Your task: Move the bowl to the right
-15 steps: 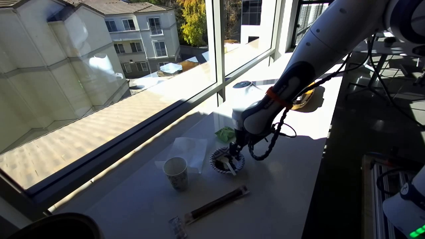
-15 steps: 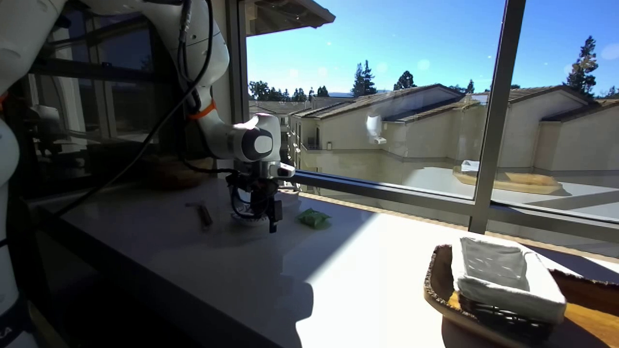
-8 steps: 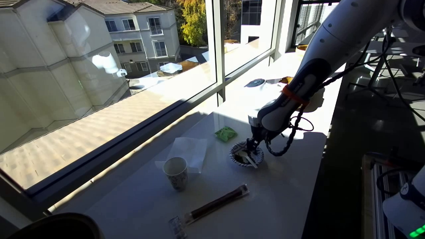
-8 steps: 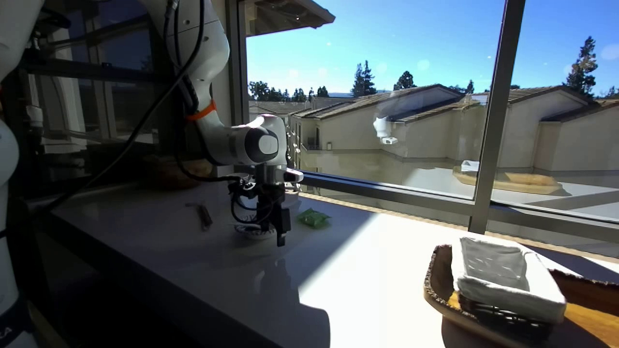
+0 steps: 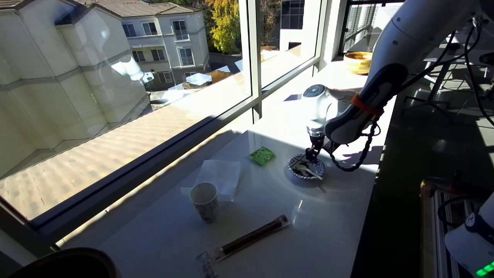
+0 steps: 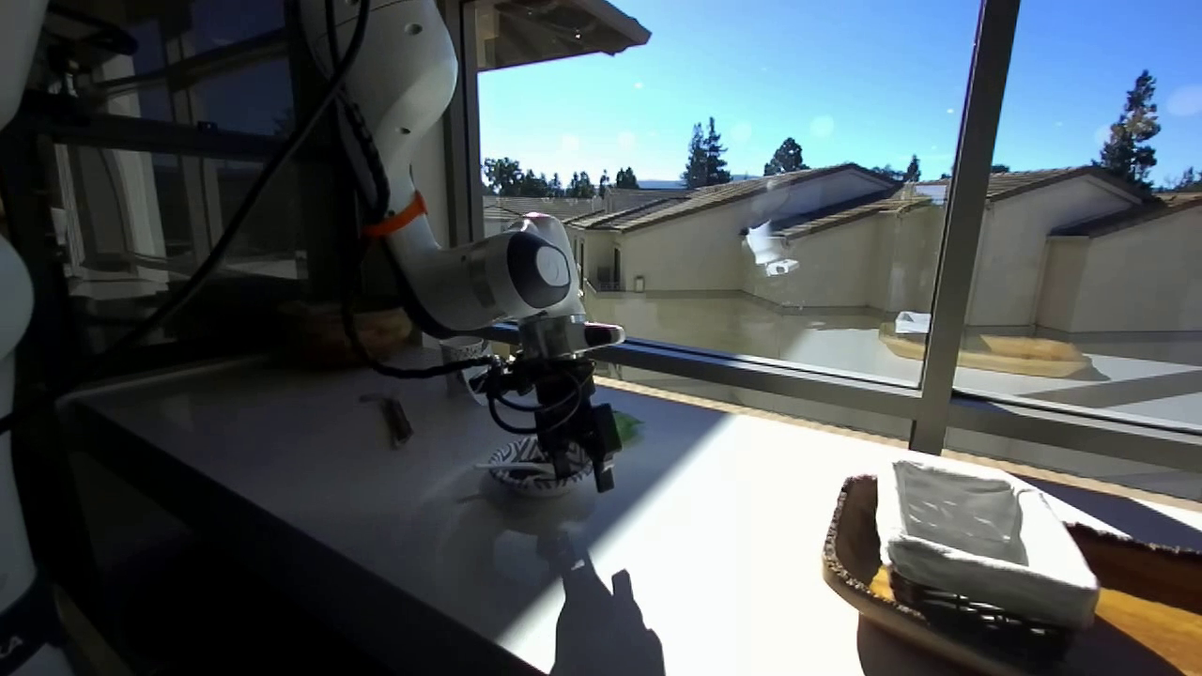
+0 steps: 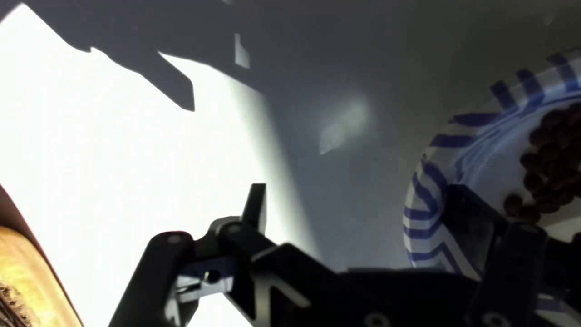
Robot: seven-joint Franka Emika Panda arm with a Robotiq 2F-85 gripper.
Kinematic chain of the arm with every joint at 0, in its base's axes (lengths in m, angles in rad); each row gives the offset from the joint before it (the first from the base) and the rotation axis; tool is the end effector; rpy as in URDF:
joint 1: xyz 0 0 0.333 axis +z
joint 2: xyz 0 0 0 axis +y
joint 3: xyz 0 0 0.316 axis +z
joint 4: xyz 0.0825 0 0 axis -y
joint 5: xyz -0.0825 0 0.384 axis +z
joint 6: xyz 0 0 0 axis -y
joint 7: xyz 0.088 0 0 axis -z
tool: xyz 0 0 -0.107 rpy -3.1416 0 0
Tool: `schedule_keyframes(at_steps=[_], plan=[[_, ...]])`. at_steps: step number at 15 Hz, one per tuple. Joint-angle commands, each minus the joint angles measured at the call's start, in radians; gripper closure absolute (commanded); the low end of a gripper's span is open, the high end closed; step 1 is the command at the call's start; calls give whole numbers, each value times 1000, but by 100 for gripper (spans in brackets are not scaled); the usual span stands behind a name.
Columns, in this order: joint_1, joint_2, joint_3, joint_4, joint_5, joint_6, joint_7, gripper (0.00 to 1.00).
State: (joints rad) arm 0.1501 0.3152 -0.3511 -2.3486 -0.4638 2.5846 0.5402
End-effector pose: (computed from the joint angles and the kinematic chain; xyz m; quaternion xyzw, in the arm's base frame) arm 0.4965 -0.0992 0.1993 0.9723 -0.1583 -0.0101 0.1717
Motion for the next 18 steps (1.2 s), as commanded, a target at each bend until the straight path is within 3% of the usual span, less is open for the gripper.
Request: schedule_keyframes(at_steps=[1,4,6,11,13,15,18], plan=[[-6,-21,-60,-36,-200,51,94,0],[-45,-36,-53,-39,-285,77,142,0],[-76,-77,-10,-54,-231,86,121,0],[-118,-236,152,-116,175,-33,-10,0],[-118,-301,186,-122,264,-113,26,0],[-128,-371,205,-131,276,-186,98,0],[-167,-490,236,-146,170,-303,247,0]])
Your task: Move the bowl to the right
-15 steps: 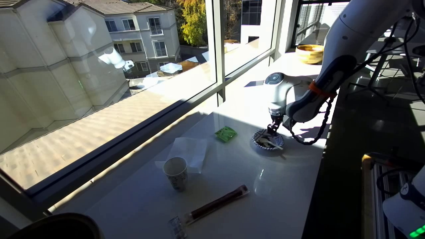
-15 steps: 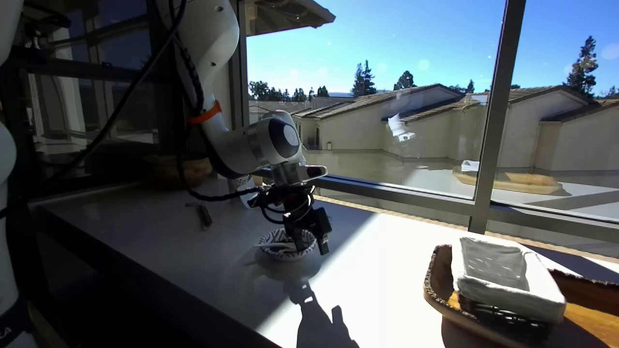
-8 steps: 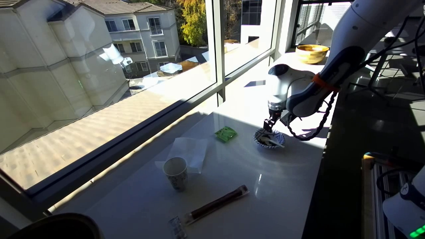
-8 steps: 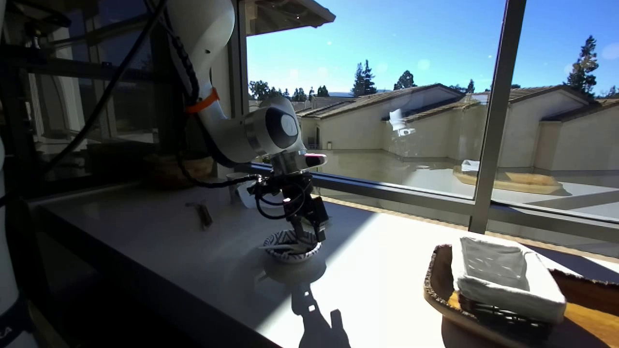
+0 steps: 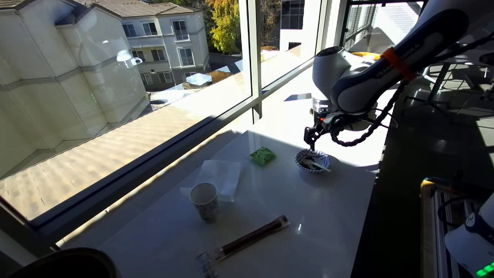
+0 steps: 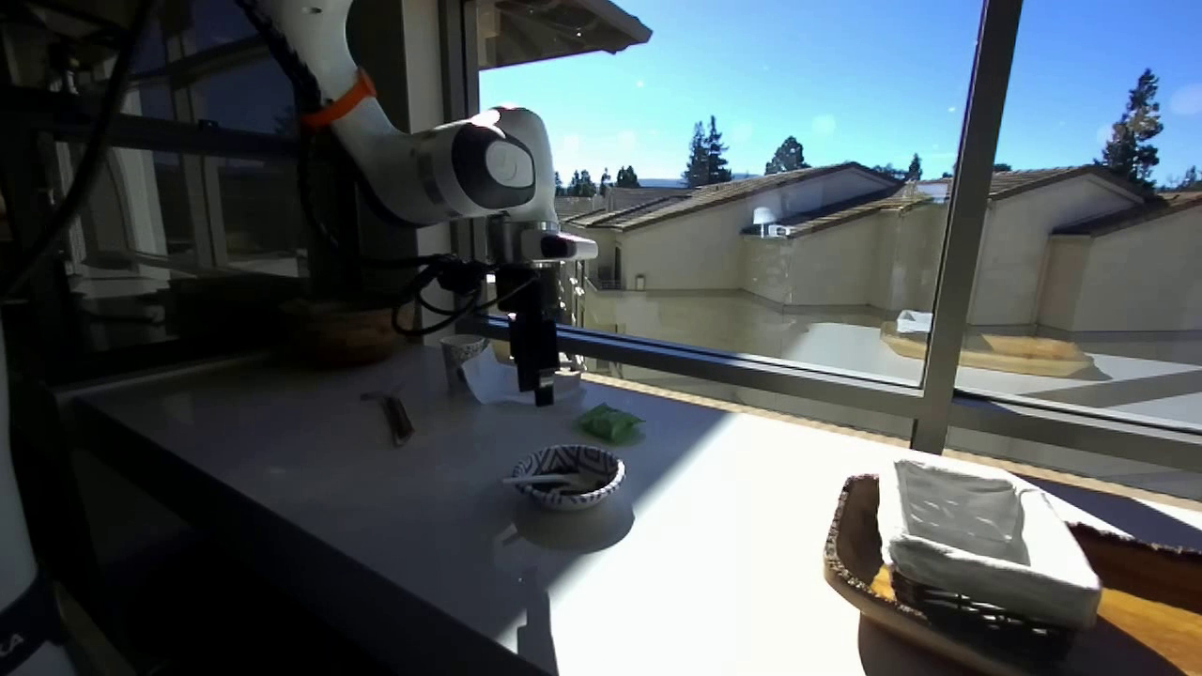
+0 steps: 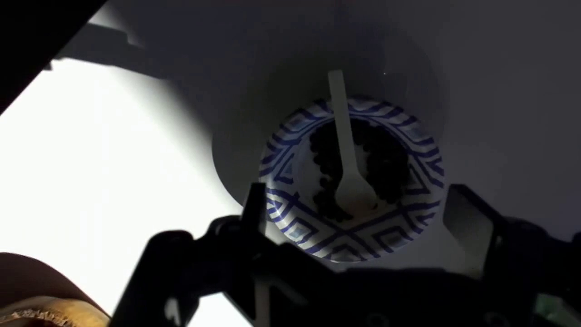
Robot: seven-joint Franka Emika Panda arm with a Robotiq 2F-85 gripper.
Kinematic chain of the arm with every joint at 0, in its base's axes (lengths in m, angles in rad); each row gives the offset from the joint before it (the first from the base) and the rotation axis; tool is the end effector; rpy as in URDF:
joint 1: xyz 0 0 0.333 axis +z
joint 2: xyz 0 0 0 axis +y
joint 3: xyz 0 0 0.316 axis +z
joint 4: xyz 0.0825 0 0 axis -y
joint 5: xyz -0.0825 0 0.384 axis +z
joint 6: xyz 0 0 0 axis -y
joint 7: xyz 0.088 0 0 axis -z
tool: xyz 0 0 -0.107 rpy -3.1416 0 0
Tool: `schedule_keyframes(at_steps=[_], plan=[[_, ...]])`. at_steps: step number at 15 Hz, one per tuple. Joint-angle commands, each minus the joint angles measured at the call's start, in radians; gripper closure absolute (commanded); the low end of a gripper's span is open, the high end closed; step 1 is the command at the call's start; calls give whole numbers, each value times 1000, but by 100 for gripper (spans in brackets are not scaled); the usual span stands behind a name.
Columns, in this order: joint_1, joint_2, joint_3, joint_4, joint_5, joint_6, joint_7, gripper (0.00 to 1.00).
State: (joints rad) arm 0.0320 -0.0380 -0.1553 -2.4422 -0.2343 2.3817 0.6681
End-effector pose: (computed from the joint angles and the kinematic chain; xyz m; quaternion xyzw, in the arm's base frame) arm 0.4716 -0.0606 0.3141 0.9496 -0.3038 0.0099 0.0768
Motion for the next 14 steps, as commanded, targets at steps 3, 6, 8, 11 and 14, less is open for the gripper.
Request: schedule_keyframes(at_steps=[3,6,8,11,14], plan=[[-85,-226,106,-29,-135,-267,201,0],[-97,-277,179,2,-219,-428,200,0],[-102,-258,173,9,-179,-383,157,0],[-99,-283,192,7,-188,-383,123,0],[-100,-282,191,5,-193,-383,118,0]])
